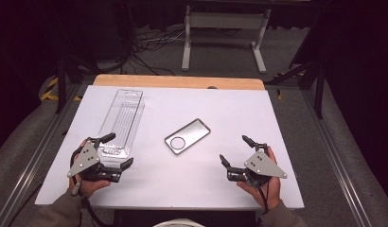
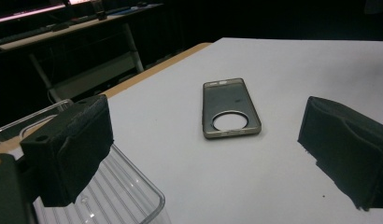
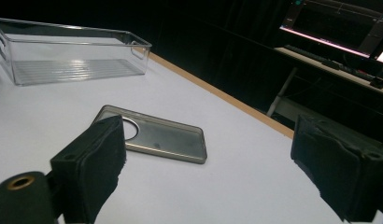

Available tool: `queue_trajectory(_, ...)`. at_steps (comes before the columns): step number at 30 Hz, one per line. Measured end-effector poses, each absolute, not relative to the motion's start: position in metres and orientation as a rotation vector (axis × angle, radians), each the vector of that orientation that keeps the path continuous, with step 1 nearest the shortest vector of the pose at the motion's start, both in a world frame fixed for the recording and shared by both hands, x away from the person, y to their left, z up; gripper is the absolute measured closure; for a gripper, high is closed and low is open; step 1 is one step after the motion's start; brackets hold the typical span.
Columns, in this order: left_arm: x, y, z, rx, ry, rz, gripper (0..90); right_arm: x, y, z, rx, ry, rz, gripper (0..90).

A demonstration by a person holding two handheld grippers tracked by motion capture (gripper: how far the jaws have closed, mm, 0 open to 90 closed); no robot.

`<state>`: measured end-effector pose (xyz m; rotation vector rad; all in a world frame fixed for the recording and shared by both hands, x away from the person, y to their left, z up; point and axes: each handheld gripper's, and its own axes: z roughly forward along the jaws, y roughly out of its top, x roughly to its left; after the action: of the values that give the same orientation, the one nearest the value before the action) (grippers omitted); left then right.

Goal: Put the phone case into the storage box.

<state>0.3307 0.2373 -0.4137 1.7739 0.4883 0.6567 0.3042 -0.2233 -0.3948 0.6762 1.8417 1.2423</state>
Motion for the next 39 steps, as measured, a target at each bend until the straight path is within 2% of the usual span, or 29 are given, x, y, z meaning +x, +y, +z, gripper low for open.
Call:
queue_trajectory(12, 0.328, 0.246, -0.415, 1.791, 0.495, 0.654, 4.1, 0.319, -0.22, -0.395, 0.701, 1.882, 1.236, 10.3)
queue_trajectory(28, 0.326, 0.24, -0.42, 1.822, 0.483, 0.632, 3.9, 0.383, -0.2, -0.381, 0.76, 1.914, 1.23, 15.3)
queue_trajectory(32, 0.325, 0.241, -0.421, 1.828, 0.484, 0.632, 3.9, 0.4, -0.195, -0.378, 0.757, 1.946, 1.253, 21.4)
queue_trajectory(35, 0.324, 0.242, -0.421, 1.834, 0.485, 0.637, 3.9, 0.411, -0.189, -0.375, 0.762, 1.949, 1.253, 30.9)
queue_trajectory(39, 0.323, 0.242, -0.422, 1.83, 0.493, 0.639, 4.0, 0.43, -0.178, -0.374, 0.772, 2.001, 1.228, 54.1)
